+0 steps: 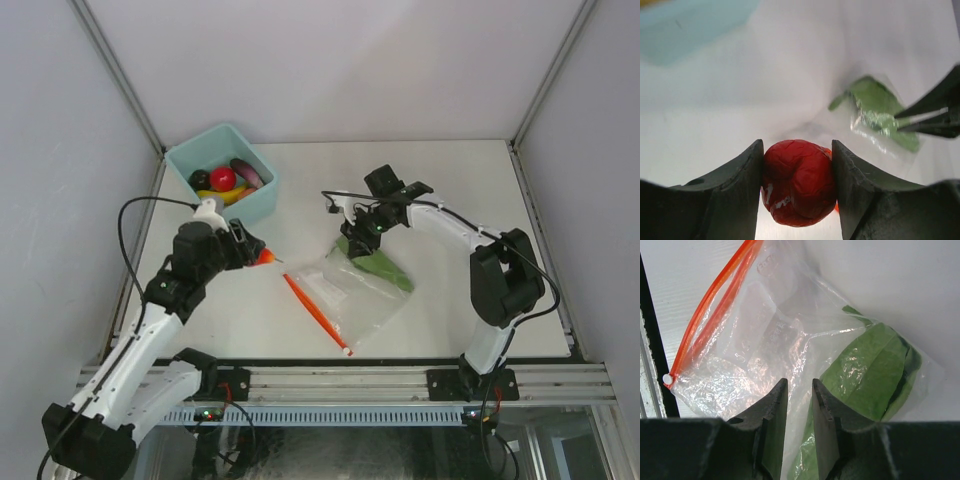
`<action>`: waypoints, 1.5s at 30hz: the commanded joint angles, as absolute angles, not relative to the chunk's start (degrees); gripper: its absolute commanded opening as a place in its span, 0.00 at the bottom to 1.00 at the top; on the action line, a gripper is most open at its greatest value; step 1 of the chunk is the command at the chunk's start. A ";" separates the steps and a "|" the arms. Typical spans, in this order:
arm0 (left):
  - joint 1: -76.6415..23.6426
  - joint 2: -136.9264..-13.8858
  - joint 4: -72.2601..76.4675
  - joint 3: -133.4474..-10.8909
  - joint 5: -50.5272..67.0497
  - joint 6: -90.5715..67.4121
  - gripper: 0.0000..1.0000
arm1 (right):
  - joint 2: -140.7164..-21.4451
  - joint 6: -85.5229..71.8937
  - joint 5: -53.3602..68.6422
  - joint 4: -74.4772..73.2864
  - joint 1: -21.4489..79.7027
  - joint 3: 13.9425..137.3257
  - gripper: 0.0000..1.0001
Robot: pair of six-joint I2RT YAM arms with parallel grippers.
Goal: Open the zip-top bag and remove the fake food
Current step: Pick up the fake fruit from the zipper food storage bag, then place the fake fruit in the bin.
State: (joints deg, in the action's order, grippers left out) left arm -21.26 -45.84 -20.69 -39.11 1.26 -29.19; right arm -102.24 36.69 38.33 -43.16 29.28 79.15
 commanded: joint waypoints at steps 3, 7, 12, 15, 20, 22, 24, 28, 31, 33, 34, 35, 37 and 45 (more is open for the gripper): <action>-12.02 -50.37 -13.77 -47.94 4.68 -25.73 0.05 | -99.67 37.70 40.77 -42.71 28.35 80.33 0.26; -8.64 -53.57 -11.70 -51.09 3.06 -25.69 0.03 | -99.51 37.84 40.76 -42.53 28.13 80.16 0.26; -6.77 -58.44 -12.17 -56.26 -3.55 -25.29 0.00 | -99.40 37.87 40.87 -42.44 27.96 80.07 0.26; -6.72 -61.53 -12.52 -58.94 -7.16 -24.63 0.00 | -99.32 37.96 40.79 -42.42 27.87 80.02 0.26; -6.64 -67.37 -15.02 -64.96 -12.04 -23.82 0.00 | -99.32 38.22 40.58 -42.25 27.60 79.78 0.26; -6.65 -69.84 -16.01 -67.36 -13.30 -22.93 0.00 | -99.32 38.23 40.59 -42.28 27.56 79.64 0.26; -6.54 -72.12 -16.77 -69.59 -14.42 -22.26 0.00 | -99.38 38.34 40.60 -42.28 27.48 79.56 0.26; -6.56 -76.81 -18.01 -73.74 -16.09 -20.77 0.00 | -99.48 38.46 40.50 -42.28 27.42 79.46 0.26; -6.51 -79.84 -19.13 -76.45 -17.41 -19.94 0.00 | -99.71 38.65 40.51 -42.36 27.40 79.52 0.26; -6.43 -81.77 -19.98 -78.12 -18.15 -19.55 0.00 | -99.82 38.76 40.43 -42.42 27.35 79.45 0.26; -6.48 -82.61 -20.34 -78.82 -18.39 -19.31 0.00 | -99.84 38.82 40.40 -42.45 27.30 79.53 0.26; -6.46 -83.46 -20.65 -79.56 -18.45 -19.12 0.00 | -99.84 38.89 40.43 -42.43 27.28 79.47 0.26; -6.41 -84.98 -21.23 -80.83 -18.56 -18.69 0.00 | -99.90 38.90 40.45 -42.45 27.25 79.50 0.26; -6.24 -89.23 -21.98 -83.63 -19.20 -18.00 0.00 | -99.76 38.97 40.32 -42.45 27.04 79.44 0.26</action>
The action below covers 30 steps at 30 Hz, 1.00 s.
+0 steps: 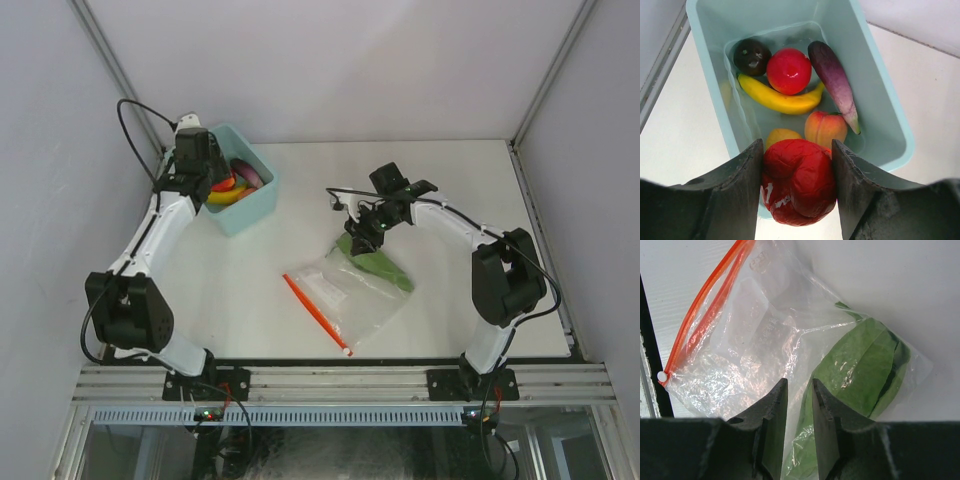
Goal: Open the zip-top bag and remove the fake food
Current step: Place the fake fruit in the bin.
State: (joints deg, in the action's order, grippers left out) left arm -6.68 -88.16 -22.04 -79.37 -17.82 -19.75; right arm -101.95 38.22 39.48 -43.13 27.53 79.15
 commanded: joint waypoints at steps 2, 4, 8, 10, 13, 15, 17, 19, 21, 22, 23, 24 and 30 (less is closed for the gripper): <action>-6.11 -90.30 -22.17 -84.25 -19.31 -17.75 0.00 | -99.76 38.97 40.40 -42.43 26.91 79.37 0.26; -5.99 -91.87 -22.57 -85.39 -19.53 -17.52 0.00 | -99.80 38.93 40.37 -42.45 26.88 79.39 0.26; -5.86 -95.01 -24.69 -88.33 -20.15 -16.99 0.00 | -99.73 38.99 40.50 -42.45 26.72 79.38 0.26; -5.89 -96.44 -25.60 -89.54 -20.40 -16.60 0.00 | -99.67 38.96 40.47 -42.45 26.69 79.41 0.26; -5.89 -98.45 -26.63 -90.85 -20.71 -16.43 0.01 | -99.76 39.04 40.51 -42.45 26.60 79.36 0.26; -5.81 -99.36 -27.15 -91.41 -20.70 -16.59 0.11 | -99.84 39.03 40.50 -42.41 26.56 79.28 0.26; -5.84 -100.22 -27.52 -91.76 -20.46 -16.61 0.19 | -99.85 39.02 40.52 -42.44 26.57 79.35 0.26; -5.80 -100.92 -27.89 -92.11 -20.23 -16.70 0.24 | -99.79 39.02 40.52 -42.41 26.60 79.30 0.26; -5.80 -101.51 -28.16 -92.40 -20.05 -16.70 0.32 | -99.76 39.06 40.50 -42.43 26.59 79.28 0.26; -5.80 -101.69 -28.21 -92.52 -20.04 -16.82 0.38 | -99.76 39.05 40.52 -42.44 26.52 79.28 0.26; -5.73 -101.87 -28.34 -92.62 -20.02 -17.01 0.47 | -99.76 39.03 40.52 -42.38 26.51 79.33 0.26; -5.79 -101.98 -28.46 -92.70 -19.97 -17.07 0.56 | -99.76 39.00 40.59 -42.42 26.46 79.30 0.27; -5.11 -101.93 -29.29 -93.35 -18.31 -18.65 0.98 | -99.12 38.94 40.84 -42.43 26.31 79.32 0.27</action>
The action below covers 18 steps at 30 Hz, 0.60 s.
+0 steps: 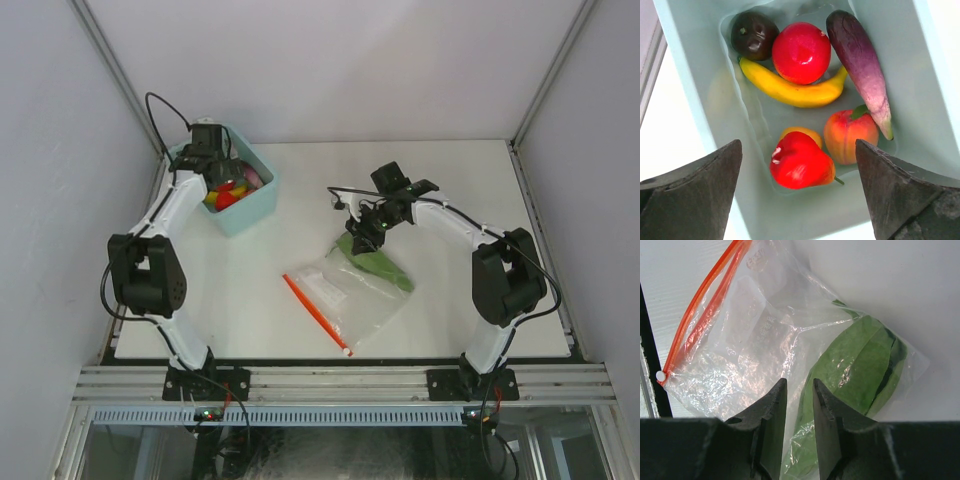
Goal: Open the zip-top bag and remove the fake food
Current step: Place the fake fruit in the bin, then pick up the fake vegetable from the zipper food storage bag.
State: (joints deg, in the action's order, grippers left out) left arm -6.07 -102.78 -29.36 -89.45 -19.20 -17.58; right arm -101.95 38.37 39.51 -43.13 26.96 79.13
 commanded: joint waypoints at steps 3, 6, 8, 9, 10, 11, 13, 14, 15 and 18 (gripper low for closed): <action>-4.56 -101.03 -29.88 -93.85 -16.70 -19.40 1.00 | -98.52 38.88 41.36 -42.49 25.80 79.31 0.28; -4.33 -99.11 -29.96 -93.47 -14.80 -19.62 1.00 | -97.67 38.77 42.18 -42.60 25.07 79.28 0.28; -4.27 -97.20 -29.27 -92.71 -12.50 -19.60 1.00 | -96.93 38.78 42.94 -42.58 24.45 79.36 0.28; -4.27 -96.14 -28.81 -92.14 -10.58 -19.52 1.00 | -96.31 38.78 43.30 -42.51 24.12 79.17 0.28; -4.27 -94.92 -28.34 -91.29 -8.76 -19.50 1.00 | -95.71 38.81 43.73 -42.39 23.78 79.03 0.28; -4.29 -93.45 -27.69 -90.27 -6.62 -19.55 1.00 | -95.19 38.71 44.22 -42.24 23.41 78.87 0.28; -4.26 -90.03 -24.61 -87.28 -2.89 -19.91 1.00 | -93.92 38.59 45.20 -41.78 22.54 78.37 0.29; -4.25 -88.06 -22.95 -85.51 -1.14 -20.22 1.00 | -93.28 38.52 45.83 -41.52 22.03 78.21 0.29; -4.29 -86.05 -21.33 -83.56 0.51 -20.55 1.00 | -92.57 38.36 46.52 -41.16 21.53 77.94 0.29; -4.28 -80.59 -17.34 -78.39 5.12 -21.76 1.00 | -90.62 37.84 48.72 -40.06 19.75 76.81 0.29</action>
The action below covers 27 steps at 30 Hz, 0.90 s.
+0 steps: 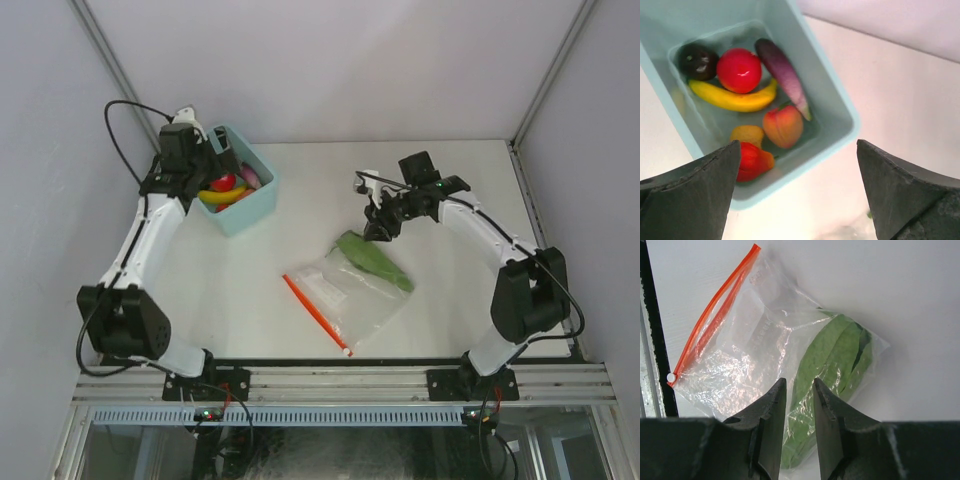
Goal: Open the zip-top bag and remove the fake food
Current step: Pick up the fake vegetable from the zipper food storage bag.
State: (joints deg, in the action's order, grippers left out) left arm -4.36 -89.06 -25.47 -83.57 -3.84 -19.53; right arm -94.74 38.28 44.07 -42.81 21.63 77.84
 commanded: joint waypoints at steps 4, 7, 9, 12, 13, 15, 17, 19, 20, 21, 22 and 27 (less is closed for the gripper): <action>-4.14 -73.74 -10.56 -70.89 14.01 -26.48 1.00 | -87.91 37.43 50.88 -38.77 17.35 75.70 0.29; -3.92 -69.90 -1.43 -63.76 23.48 -32.94 1.00 | -86.08 37.18 51.80 -38.68 15.52 75.63 0.29; -3.98 -67.73 4.45 -59.28 28.00 -36.98 1.00 | -84.80 36.89 52.54 -38.59 14.20 75.40 0.29; -5.07 -64.53 10.89 -53.30 30.39 -40.59 1.00 | -82.25 36.89 52.96 -38.25 12.77 74.37 0.29; -6.27 -63.32 11.40 -51.91 30.05 -40.36 1.00 | -81.47 37.05 52.86 -38.16 12.48 74.05 0.29; -9.60 -61.02 10.68 -49.74 28.14 -38.11 1.00 | -80.11 37.46 52.55 -38.18 12.23 73.35 0.30; -13.35 -58.95 9.97 -47.38 26.01 -36.01 1.00 | -78.91 38.14 52.11 -38.59 12.22 72.92 0.30; -16.56 -56.35 9.93 -44.54 23.88 -35.19 1.00 | -77.95 38.60 51.77 -39.11 12.08 72.86 0.31; -18.02 -55.01 9.90 -43.16 22.55 -34.82 1.00 | -77.51 38.73 51.72 -39.25 11.86 72.67 0.32; -19.33 -53.21 9.93 -41.80 21.22 -34.65 1.00 | -77.10 38.90 52.06 -39.28 11.56 72.30 0.32; -20.59 -51.92 10.08 -40.48 19.99 -34.82 0.99 | -76.68 39.08 52.59 -39.21 11.15 71.84 0.32; -28.27 -46.75 11.46 -34.22 13.80 -35.73 0.98 | -74.41 39.97 55.38 -36.29 9.06 67.18 0.41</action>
